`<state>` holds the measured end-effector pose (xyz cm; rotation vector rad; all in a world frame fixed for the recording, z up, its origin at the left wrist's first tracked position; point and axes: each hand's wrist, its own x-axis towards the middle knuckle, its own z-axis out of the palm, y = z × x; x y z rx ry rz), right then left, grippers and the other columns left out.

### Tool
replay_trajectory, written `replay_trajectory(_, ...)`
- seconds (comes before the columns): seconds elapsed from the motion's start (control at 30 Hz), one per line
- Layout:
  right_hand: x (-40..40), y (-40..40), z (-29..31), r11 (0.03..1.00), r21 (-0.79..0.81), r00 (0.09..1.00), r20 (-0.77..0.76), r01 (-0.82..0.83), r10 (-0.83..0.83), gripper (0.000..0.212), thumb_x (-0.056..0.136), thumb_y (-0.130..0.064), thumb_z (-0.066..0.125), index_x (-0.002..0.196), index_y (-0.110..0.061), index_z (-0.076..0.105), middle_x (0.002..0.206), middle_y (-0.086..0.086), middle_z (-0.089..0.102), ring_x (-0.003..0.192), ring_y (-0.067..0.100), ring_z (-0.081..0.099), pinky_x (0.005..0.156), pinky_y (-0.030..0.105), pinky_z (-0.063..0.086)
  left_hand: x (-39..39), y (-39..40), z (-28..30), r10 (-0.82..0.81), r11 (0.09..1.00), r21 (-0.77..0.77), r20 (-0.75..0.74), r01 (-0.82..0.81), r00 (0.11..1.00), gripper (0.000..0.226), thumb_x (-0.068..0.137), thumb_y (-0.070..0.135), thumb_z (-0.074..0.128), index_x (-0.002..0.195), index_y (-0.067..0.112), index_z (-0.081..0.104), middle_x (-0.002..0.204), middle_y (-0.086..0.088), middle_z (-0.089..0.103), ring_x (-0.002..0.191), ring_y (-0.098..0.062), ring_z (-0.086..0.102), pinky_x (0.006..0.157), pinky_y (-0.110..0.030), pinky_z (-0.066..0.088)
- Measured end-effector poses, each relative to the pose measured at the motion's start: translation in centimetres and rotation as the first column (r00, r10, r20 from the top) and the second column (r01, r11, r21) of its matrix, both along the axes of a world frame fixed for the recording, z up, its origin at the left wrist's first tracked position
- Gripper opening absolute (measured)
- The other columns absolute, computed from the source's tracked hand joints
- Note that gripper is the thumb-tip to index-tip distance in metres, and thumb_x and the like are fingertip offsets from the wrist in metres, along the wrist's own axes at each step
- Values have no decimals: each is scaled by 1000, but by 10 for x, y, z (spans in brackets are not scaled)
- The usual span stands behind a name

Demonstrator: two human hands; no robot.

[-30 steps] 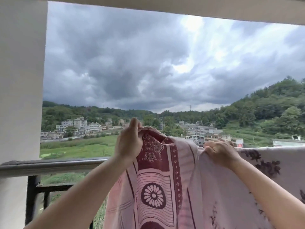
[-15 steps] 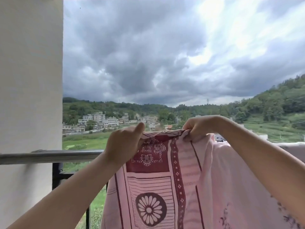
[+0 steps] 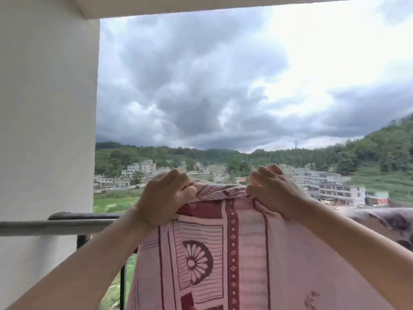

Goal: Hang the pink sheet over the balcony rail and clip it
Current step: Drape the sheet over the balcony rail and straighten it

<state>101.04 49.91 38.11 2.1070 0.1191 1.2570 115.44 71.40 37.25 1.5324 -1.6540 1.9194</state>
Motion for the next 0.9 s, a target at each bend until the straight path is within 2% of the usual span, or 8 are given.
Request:
replay_trajectory(0.13, -24, 23, 2, 910, 415, 877, -432, -12, 208, 9, 76, -9, 63, 78, -12, 71, 99, 2, 64, 92, 11, 56, 84, 21, 44, 5, 11, -2, 60, 993, 92, 91, -68, 994, 12, 67, 18, 66, 61, 16, 55, 74, 9, 35, 66, -6, 32, 43, -19, 43)
replay_trajectory(0.23, -11, 35, 8, 715, 681, 803, -512, 161, 306, 33, 89, -24, 51, 60, -9, 59, 65, 2, 56, 57, 9, 46, 55, 18, 36, 6, 16, -10, 118, 956, 256, 110, -143, 987, 21, 53, 11, 83, 54, 15, 63, 62, 6, 57, 65, -8, 43, 40, -19, 44)
replay_trajectory(0.33, 10, 44, 15, 698, 663, 777, -579, 272, 247, 7, 89, -21, 51, 84, -22, 56, 57, -11, 38, 45, -2, 35, 42, 11, 28, -1, 25, -15, 219, 895, 371, 123, -249, 968, 24, 44, 8, 83, 52, 19, 63, 57, 7, 62, 49, -6, 54, 34, -14, 42)
replay_trajectory(0.4, 19, 49, 22, 663, 629, 668, -699, 406, 254, 23, 89, -15, 47, 106, -25, 59, 58, -14, 40, 42, -4, 42, 41, 8, 32, -3, 31, -19, 259, 870, 407, 107, -280, 960, 19, 49, 8, 78, 54, 19, 64, 58, 6, 63, 48, -7, 55, 33, -14, 42)
replay_trajectory(0.5, 25, 58, 28, 728, 490, 611, -782, 480, 123, 27, 87, -14, 49, 65, -22, 64, 55, -11, 46, 43, -1, 40, 48, 12, 30, 5, 43, -26, 313, 859, 415, 36, -299, 949, 14, 63, 15, 54, 62, 18, 68, 61, 4, 66, 49, -11, 56, 38, -17, 44)
replay_trajectory(0.6, 36, 57, 31, 773, 503, 801, -598, 386, -11, 21, 80, -5, 50, 68, 3, 66, 48, 0, 42, 42, 8, 34, 49, 20, 32, 7, 51, -31, 395, 836, 427, -30, -345, 918, 32, 73, 33, 42, 61, 19, 68, 52, 7, 64, 47, -13, 56, 45, -19, 46)
replay_trajectory(0.7, 42, 63, 36, 816, 543, 968, -236, 199, -79, 30, 77, 3, 48, 48, -3, 47, 45, 5, 39, 43, 14, 33, 52, 26, 37, -14, 46, -30, 444, 857, 344, -117, -383, 888, 50, 83, 37, 34, 53, 16, 67, 47, 6, 62, 50, -14, 58, 52, -21, 45)
replay_trajectory(0.9, 32, 63, 11, 964, 251, 940, 342, -92, 1, 18, 53, 2, 81, 54, -6, 65, 44, 4, 64, 41, 18, 62, 55, 33, 56, -27, 12, -19, 273, 961, 198, -779, -191, 564, 38, 90, 40, 48, 108, 9, 59, 99, -9, 68, 94, -24, 62, 82, -32, 47)
